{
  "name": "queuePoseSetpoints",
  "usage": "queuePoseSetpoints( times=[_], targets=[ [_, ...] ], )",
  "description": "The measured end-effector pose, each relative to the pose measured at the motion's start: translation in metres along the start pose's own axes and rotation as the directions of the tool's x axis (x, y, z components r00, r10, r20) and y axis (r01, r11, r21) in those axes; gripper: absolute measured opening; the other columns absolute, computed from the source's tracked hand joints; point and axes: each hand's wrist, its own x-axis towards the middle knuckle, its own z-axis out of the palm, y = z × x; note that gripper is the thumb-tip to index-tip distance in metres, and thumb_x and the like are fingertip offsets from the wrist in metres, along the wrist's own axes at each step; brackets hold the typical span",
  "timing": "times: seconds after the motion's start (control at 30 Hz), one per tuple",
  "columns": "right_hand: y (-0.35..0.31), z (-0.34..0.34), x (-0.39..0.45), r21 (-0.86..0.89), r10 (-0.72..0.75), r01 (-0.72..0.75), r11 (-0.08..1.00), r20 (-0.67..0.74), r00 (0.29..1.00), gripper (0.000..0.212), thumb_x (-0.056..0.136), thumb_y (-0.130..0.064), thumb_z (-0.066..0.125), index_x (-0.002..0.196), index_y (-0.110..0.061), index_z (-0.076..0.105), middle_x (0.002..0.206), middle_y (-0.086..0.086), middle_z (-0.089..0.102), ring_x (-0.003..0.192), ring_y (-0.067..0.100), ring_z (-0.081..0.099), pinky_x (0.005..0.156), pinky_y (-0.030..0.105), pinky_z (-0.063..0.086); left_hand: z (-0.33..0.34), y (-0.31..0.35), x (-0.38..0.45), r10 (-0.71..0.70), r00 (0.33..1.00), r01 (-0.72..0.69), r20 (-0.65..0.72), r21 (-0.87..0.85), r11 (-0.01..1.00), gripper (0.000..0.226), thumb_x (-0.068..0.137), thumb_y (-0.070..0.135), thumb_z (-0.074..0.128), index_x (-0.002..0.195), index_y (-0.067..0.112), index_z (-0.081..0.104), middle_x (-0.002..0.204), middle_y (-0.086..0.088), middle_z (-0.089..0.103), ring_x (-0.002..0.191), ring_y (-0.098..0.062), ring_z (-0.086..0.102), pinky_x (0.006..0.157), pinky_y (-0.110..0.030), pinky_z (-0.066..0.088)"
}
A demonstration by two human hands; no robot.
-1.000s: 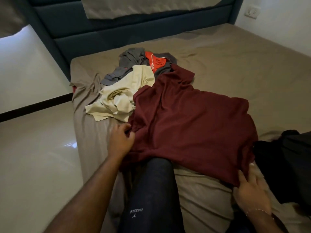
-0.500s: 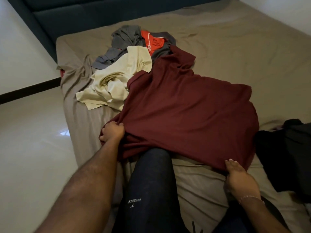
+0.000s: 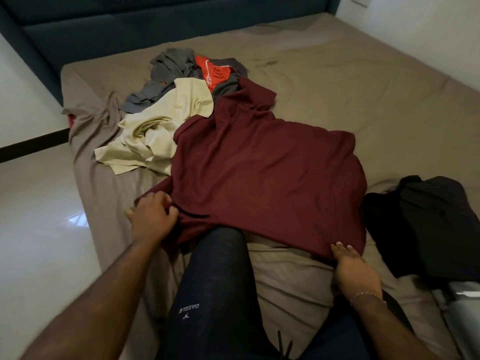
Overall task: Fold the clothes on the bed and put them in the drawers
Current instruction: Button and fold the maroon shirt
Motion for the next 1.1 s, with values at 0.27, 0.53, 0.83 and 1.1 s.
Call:
queuePoseSetpoints(
  times=[0.27,0.53,0.83,1.1],
  targets=[
    [-0.004,0.000,-0.006,0.387,0.049,0.032,0.921,-0.197,0.979,0.044,0.088,0.012,0.062,0.128,-0.004,0.071,0.134,0.015,0.068,0.129,0.031,0.062,0.111,0.037,0.045,0.031,0.014,-0.063,0.283,0.949,-0.258,0.137,-0.177,0.950,0.090,0.087,0.016,0.076,0.162,0.034,0.029,0.142,0.011,0.056,0.092,-0.016,0.071,0.075,-0.036,0.058],
    [0.002,-0.037,0.015,0.560,0.263,-0.120,0.820,-0.182,0.948,0.017,0.087,-0.005,0.066,0.087,-0.020,0.073,0.069,0.001,0.065,0.070,0.028,0.066,0.070,0.031,0.048,0.014,0.033,-0.022,0.160,0.986,-0.164,-0.035,-0.250,0.954,0.013,0.091,-0.002,0.069,0.102,0.004,0.074,0.100,-0.014,0.069,0.093,-0.034,0.068,0.086,-0.042,0.052],
    [-0.007,-0.131,0.149,0.642,0.300,-0.133,0.755,-0.159,0.941,0.014,0.092,-0.011,0.060,0.099,-0.013,0.072,0.106,0.014,0.072,0.106,0.039,0.066,0.083,0.031,0.047,-0.032,0.156,0.143,0.302,0.936,-0.300,0.183,-0.038,0.953,0.042,0.093,0.023,0.063,0.133,0.011,0.061,0.139,-0.020,0.050,0.117,-0.043,0.058,0.099,-0.048,0.049],
    [-0.049,-0.057,0.098,0.726,0.542,-0.174,0.665,-0.308,0.782,0.077,0.075,-0.015,0.078,0.145,-0.008,0.046,0.147,0.021,0.044,0.131,0.039,0.044,0.108,0.049,0.040,0.062,0.136,0.019,-0.163,0.966,0.249,0.202,-0.544,0.802,0.012,0.087,0.020,0.067,0.097,0.013,0.069,0.097,-0.009,0.069,0.090,-0.026,0.066,0.083,-0.037,0.053]
  ],
)
